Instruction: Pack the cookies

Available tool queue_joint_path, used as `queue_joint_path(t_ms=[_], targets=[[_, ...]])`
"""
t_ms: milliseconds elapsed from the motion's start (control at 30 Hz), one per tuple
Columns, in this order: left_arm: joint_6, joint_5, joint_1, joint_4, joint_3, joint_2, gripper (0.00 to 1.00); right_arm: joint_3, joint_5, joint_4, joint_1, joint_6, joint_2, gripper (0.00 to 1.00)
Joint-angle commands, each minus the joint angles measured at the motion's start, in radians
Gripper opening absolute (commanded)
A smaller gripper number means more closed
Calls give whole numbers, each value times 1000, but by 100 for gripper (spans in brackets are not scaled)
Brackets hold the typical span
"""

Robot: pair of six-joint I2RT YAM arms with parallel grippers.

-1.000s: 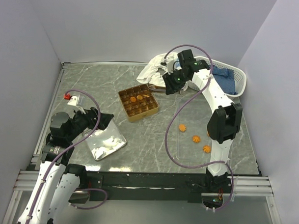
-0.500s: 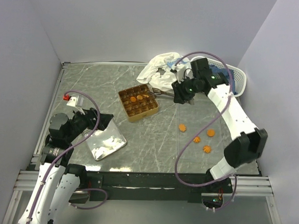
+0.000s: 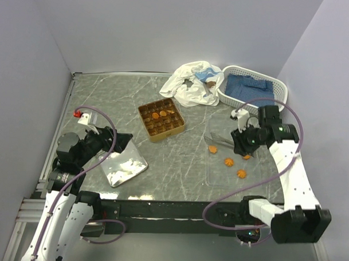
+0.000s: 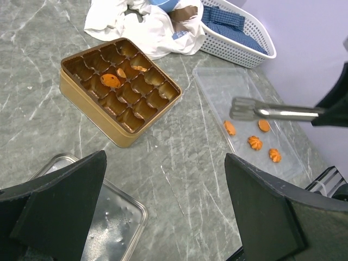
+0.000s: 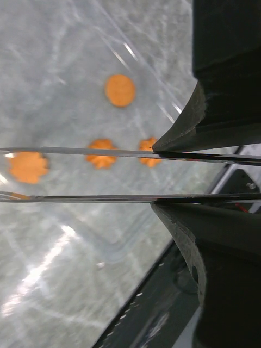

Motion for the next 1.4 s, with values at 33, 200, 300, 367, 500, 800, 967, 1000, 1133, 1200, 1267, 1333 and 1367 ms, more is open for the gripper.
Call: queue_joint_path(t_ms=[33,200,300,367,500,800,967,1000,1133,1200,1267,1333,1367], targets=[[10,30,7,41,1,-6,97,-100,44,-78,-34,-140,-128,47],[12,30,7,41,1,-3,96,-121,48,-93,-95,-171,-141,47],[12,31,7,41,1,-1,96,-135,48,-79,-115,-174,-133,47],[12,33,7,41,1,-3,96,-138,42,-75,-123,-172,-119,47],[12,31,7,39,1,-1,96,-129,7,-62,-123,-166,-87,48],[12,33,7,42,1,-4,96,-132,-13,-29,-123,-157,-26,50],[13,31,7,41,1,-3,97,-112,-22,-13,-123,-146,-3,50],[12,33,7,41,1,-3,96,-108,-22,-13,-123,-146,7,50],[12,31,7,41,1,-6,97,-97,-21,-1,-123,-139,26,51],[13,31,7,41,1,-6,96,-89,-18,5,-123,-134,31,51],[12,31,7,41,1,-6,96,-82,-18,5,-123,-131,36,51],[13,33,7,41,1,-9,96,-71,-18,4,-123,-128,40,51],[12,33,7,41,1,-9,96,-68,-18,4,-123,-126,42,51]])
